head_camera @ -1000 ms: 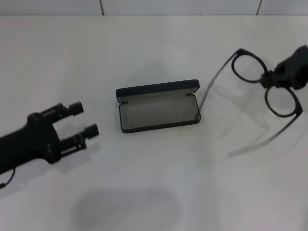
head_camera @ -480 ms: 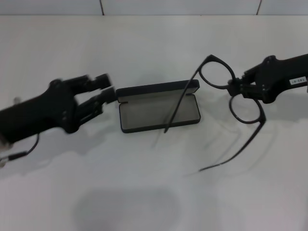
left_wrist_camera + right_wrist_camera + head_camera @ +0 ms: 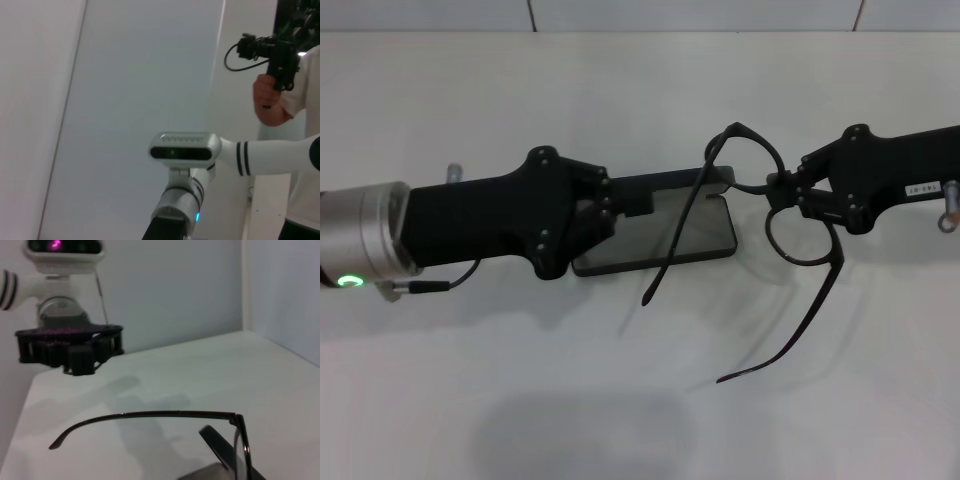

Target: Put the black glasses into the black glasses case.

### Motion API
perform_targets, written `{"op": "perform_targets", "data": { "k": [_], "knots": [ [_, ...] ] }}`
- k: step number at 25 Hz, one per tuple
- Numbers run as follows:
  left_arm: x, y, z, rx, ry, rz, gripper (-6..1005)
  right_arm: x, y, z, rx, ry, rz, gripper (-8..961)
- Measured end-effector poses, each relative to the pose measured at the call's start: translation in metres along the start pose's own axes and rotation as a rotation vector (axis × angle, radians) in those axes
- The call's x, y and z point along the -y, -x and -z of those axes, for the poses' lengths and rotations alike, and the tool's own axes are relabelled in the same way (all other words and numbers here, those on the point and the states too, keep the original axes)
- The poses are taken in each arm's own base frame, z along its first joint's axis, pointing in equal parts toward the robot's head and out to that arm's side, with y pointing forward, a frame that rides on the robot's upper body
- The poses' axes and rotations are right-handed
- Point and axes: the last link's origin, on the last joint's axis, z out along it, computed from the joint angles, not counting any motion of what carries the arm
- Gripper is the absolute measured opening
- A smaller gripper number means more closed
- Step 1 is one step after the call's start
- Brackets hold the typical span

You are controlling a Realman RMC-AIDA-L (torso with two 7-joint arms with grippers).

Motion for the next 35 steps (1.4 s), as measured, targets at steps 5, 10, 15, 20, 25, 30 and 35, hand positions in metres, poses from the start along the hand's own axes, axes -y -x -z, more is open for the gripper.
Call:
{"op": "perform_targets", "data": {
  "k": [5,10,15,20,25,30,35],
  "knots": [
    [0.0,-0.002,-0.009,-0.012,0.031,0.001,14,-0.006,-0.001,-0.002,0.063,0.025,0.029,85],
    [-0.003,0.001,-0.018,-0.008,0.07,0.005,-2,-0.01,0.001,-0.005,0.071,0.047,0.049,85],
    [-0.007,0.005,-0.025,-0.011,0.091,-0.013,-2,-0.012,0.005,-0.007,0.099,0.058,0.054,85],
    [-0.007,0.005,-0.029,-0.022,0.098,-0.025,-2,-0.016,0.006,-0.006,0.146,0.072,0.038,84],
    [-0.007,0.006,-0.035,-0.037,0.111,-0.027,-2,-0.02,0.004,-0.004,0.176,0.081,0.019,84],
    [-0.008,0.007,-0.039,-0.057,0.111,-0.049,-1,-0.023,0.005,-0.005,0.204,0.1,0.007,84],
    [-0.009,0.01,-0.044,-0.08,0.11,-0.074,-1,-0.026,0.004,-0.007,0.218,0.116,-0.005,84]
  ]
}}
